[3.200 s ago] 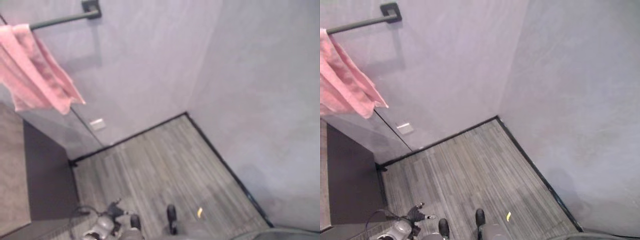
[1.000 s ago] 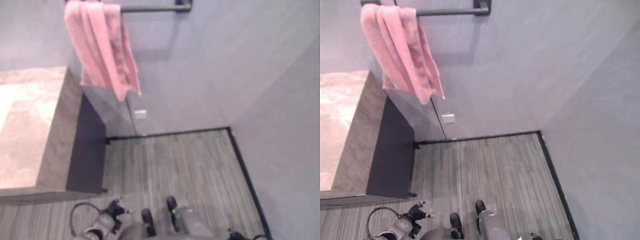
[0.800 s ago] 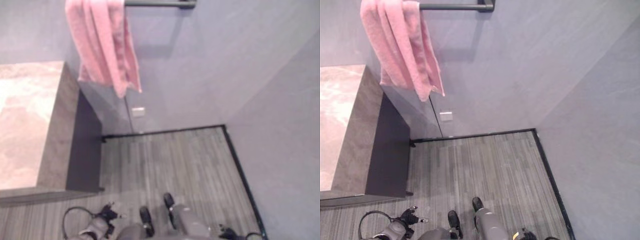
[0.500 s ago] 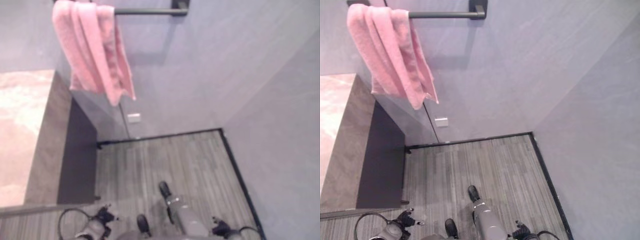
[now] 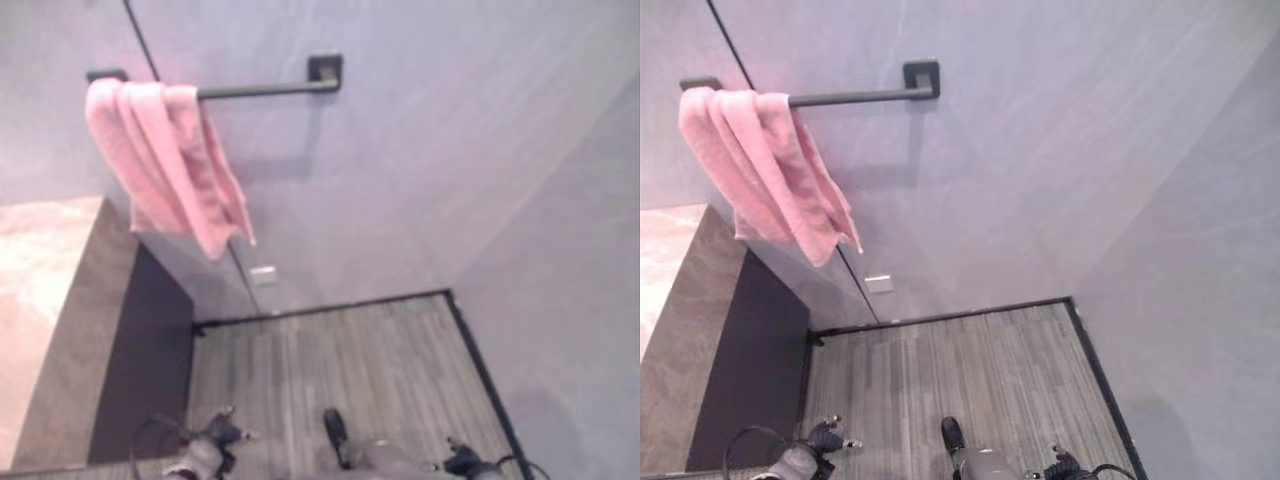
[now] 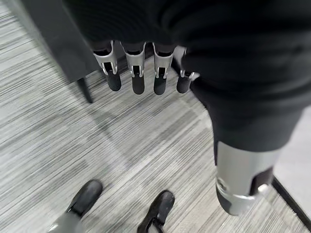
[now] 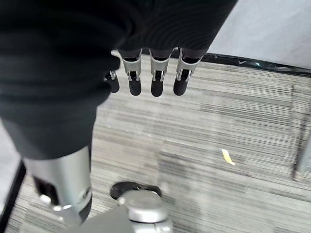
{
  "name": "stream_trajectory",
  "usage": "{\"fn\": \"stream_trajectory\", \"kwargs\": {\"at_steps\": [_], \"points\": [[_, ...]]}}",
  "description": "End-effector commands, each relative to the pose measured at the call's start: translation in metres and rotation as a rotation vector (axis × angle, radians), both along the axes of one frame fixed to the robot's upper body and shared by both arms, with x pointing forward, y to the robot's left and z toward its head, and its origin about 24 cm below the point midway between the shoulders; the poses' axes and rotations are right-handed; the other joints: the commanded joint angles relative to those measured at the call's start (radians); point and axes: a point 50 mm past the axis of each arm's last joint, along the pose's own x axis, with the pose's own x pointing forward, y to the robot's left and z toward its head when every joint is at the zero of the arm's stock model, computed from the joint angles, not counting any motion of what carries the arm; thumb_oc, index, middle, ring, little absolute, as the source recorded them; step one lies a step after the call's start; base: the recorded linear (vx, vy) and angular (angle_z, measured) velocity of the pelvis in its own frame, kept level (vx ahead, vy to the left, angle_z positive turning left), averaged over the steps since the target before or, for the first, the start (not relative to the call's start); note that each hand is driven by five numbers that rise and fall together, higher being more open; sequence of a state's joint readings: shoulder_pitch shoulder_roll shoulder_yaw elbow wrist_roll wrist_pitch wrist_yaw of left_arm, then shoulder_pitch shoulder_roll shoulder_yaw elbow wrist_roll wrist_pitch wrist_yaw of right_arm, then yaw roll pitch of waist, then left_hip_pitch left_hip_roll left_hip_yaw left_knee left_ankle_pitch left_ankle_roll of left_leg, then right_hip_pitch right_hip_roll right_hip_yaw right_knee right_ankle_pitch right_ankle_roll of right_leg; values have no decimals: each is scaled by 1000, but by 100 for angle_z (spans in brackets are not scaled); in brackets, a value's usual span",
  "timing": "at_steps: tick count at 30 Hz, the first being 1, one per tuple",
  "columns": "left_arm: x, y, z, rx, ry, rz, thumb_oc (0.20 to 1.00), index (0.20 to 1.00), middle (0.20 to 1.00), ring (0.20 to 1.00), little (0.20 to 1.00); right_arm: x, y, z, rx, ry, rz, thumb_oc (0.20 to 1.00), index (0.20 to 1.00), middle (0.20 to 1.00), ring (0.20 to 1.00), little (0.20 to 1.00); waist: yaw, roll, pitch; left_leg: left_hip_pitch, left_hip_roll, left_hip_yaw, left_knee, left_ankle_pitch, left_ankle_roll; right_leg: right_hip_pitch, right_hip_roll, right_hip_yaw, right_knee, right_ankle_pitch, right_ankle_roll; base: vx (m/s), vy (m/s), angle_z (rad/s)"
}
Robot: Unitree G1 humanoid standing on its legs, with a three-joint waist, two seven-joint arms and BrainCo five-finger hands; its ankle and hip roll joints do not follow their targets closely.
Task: Put brush and paste in cup on sink, flatten towel.
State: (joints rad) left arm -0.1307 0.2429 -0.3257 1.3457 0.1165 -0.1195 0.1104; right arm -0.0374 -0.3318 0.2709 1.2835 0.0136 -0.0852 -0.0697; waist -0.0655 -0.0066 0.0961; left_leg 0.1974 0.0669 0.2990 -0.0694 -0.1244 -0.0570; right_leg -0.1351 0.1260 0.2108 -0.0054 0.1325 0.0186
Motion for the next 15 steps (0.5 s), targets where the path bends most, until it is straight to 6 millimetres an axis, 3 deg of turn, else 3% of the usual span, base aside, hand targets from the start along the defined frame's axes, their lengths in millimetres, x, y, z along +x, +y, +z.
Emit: {"fn": "stream_trajectory", "kwargs": {"at_steps": [1,3,4,15], "points": [[-1,9,2,19,-13,11,1000,1000,1000,1000,1000,-4,4,-2,17,-9,-35,1000,1000,1000,1000,1000,12,-35,-7,-37,-97,-44,21,21,36,-2,-6,52,88,-103,90,29,-56,38],[3,8,3,18,-25,-1,1000,1000,1000,1000,1000,-5,6,-3,18,-1,-17,1000,1000,1000,1000,1000,15,-37,-6,-36,-93,-49,17,24,35,0,-5,45,92,-110,87,24,-48,18],[-5,22,4,-1,-22,90,1000,1000,1000,1000,1000,-8,25,-9,7,75,218,1000,1000,1000,1000,1000,40,-50,55,-121,-86,-185,86,16,61,22,-142,39,81,-115,133,13,-29,11],[-12,21,2,-2,-4,88,1000,1000,1000,1000,1000,-12,21,-9,14,73,162,1000,1000,1000,1000,1000,54,-55,42,-99,-76,-198,76,14,53,50,-137,23,71,-132,123,27,-9,9]]}}
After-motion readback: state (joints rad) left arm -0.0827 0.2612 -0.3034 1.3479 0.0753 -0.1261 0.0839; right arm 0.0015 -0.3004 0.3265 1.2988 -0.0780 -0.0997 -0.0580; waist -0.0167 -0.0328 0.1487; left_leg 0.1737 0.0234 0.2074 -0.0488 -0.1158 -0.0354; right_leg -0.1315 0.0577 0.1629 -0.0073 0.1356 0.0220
